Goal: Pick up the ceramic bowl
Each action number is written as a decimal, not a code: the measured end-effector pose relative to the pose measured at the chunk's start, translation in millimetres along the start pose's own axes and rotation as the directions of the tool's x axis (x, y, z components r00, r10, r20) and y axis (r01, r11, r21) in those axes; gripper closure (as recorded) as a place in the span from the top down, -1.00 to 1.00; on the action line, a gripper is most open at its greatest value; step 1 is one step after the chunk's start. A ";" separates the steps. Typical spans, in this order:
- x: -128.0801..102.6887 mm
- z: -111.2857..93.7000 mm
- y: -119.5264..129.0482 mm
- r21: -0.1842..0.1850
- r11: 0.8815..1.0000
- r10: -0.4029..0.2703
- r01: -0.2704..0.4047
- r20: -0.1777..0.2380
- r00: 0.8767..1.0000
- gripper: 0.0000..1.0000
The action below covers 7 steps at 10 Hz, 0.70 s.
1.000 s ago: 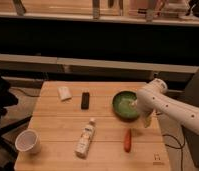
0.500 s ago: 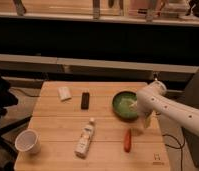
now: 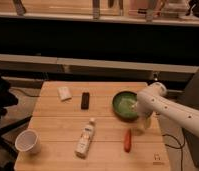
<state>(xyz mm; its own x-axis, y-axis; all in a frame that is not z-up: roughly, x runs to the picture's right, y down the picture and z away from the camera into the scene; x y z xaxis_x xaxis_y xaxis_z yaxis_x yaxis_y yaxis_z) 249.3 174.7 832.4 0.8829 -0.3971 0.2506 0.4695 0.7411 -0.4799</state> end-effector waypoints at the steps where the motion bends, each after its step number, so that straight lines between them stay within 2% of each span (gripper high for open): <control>1: 0.0 0.5 0.0 0.000 1.000 0.000 0.000 0.002 1.000 0.60; 7: 4.4 4.6 4.0 -0.006 1.000 -0.004 0.004 0.004 1.000 0.60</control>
<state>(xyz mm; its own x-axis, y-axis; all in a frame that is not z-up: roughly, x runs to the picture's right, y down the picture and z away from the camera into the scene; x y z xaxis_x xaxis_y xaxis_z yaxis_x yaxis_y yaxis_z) 255.1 178.3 835.5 0.8811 -0.3976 0.2562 0.4730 0.7361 -0.4842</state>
